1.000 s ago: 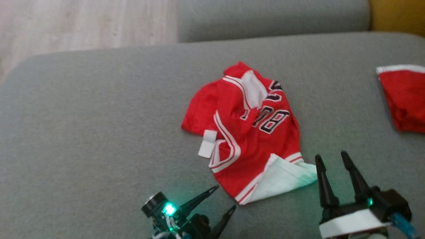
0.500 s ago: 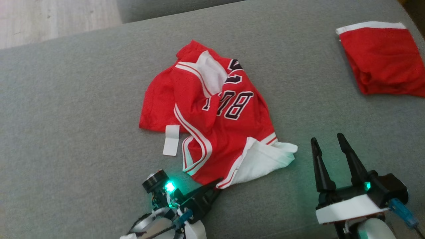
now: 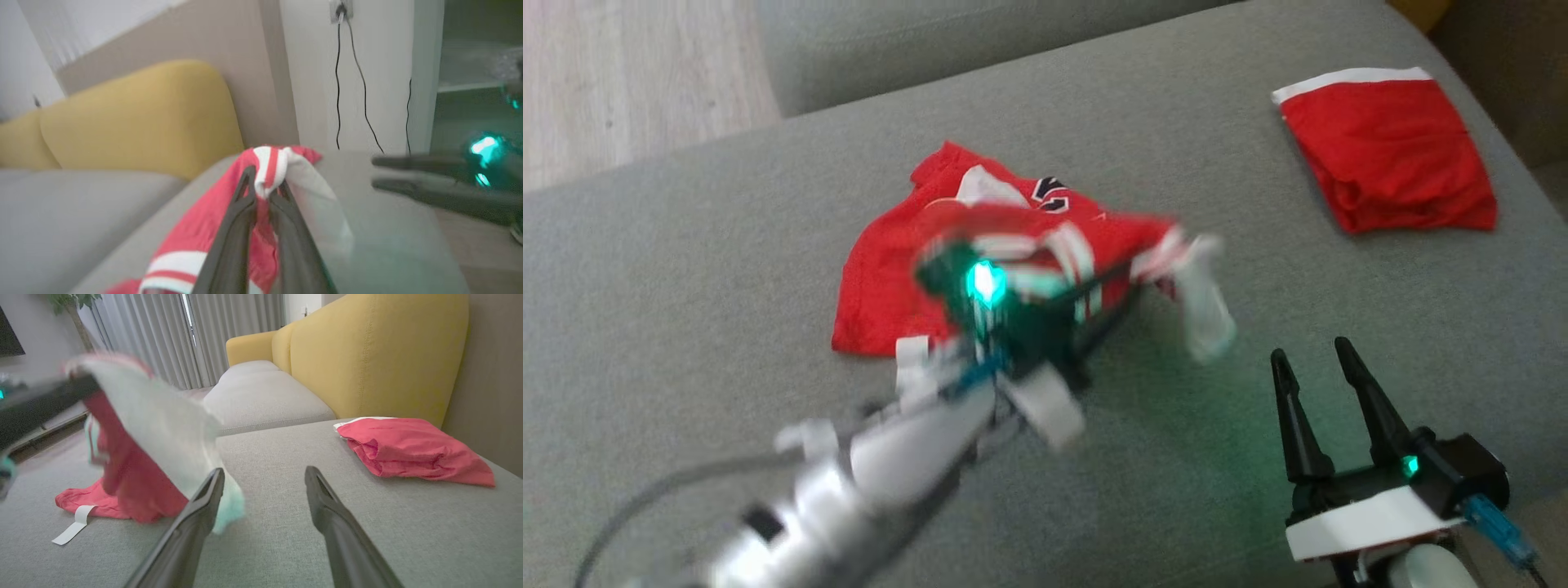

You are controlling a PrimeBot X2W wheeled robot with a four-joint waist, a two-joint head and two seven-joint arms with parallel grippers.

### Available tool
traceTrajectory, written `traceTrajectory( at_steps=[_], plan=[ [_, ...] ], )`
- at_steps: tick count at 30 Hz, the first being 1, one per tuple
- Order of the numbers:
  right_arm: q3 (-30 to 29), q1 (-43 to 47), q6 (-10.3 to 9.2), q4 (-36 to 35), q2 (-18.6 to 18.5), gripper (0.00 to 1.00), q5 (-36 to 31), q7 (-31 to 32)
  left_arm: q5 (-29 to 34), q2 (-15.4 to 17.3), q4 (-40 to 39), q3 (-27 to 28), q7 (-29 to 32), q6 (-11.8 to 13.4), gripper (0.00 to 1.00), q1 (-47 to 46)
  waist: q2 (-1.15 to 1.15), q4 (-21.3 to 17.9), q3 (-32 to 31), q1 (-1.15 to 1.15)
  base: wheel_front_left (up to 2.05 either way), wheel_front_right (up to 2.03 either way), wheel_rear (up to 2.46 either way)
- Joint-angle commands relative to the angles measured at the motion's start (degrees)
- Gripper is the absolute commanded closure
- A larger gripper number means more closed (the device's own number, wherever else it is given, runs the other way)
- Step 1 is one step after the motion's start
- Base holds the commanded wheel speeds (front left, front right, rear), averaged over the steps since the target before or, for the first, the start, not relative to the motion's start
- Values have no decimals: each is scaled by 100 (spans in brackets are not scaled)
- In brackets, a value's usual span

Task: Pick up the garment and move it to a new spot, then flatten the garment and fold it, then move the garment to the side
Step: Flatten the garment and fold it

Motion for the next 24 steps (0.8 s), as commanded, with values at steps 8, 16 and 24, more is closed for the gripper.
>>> traceTrajectory(
  at_steps=[8, 16, 24],
  plan=[
    [94, 176, 37, -165, 22, 0, 24, -36, -657, 388, -249, 419, -14, 10, 100, -2615, 0, -95, -435, 0, 0, 0, 0],
    [-24, 247, 37, -264, -8, 0, -28, -36, -754, 871, -203, 1286, -14, 15, 100, -3378, 0, 297, -462, 0, 0, 0, 0],
    [-237, 269, 37, -391, 14, 0, -41, -36, -635, 1565, -58, 1442, -14, 426, 100, -1204, 0, 733, -161, 0, 0, 0, 0]
  ],
)
